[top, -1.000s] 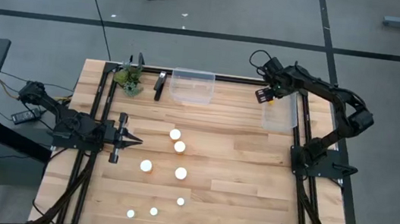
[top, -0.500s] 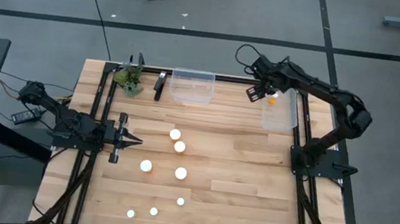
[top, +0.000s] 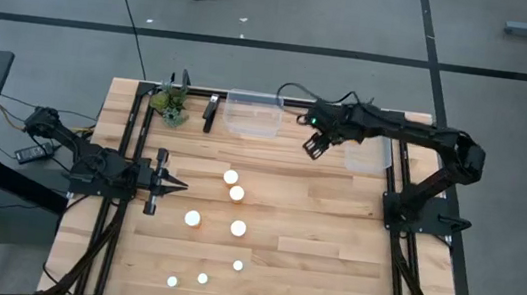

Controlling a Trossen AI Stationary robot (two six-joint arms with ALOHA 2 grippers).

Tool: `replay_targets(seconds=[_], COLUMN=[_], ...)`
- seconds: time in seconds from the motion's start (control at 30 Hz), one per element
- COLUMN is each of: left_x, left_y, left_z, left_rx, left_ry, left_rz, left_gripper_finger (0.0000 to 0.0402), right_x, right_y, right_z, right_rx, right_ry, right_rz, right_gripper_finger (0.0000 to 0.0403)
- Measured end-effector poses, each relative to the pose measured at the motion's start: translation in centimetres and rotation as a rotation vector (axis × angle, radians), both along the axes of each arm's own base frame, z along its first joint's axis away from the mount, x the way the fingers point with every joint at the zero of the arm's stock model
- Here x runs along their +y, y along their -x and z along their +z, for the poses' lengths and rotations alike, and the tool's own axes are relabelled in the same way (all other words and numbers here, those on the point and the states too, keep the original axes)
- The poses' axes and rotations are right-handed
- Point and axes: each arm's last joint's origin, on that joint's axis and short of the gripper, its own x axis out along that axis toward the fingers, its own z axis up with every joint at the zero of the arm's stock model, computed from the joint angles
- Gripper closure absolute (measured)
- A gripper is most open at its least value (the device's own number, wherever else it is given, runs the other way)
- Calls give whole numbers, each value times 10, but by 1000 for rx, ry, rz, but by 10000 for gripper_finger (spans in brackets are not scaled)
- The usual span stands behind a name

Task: Pick and place medicine bottles into bin by pill shape (circle, oval)
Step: Put the top small yellow pill bottle into the right transparent bin

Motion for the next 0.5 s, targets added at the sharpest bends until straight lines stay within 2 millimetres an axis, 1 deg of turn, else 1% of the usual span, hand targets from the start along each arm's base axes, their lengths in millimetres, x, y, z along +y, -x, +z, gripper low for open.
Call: replay_targets(seconds=[0.2, 0.37, 0.5], left_x=[0, 0, 0], left_y=[0, 0, 0], left_z=[0, 0, 0], left_rx=[0, -4, -1], left_ry=[0, 2, 1], left_rz=[0, 0, 0], left_gripper_finger=[372, 373, 366], right_x=[68, 120, 155], right_y=[-31, -55, -80], right_z=[-3, -20, -36], right_rx=[-100, -99, -59], right_ry=[-7, -38, -52], right_rz=[206, 329, 421], right_gripper_finger=[213, 213, 213])
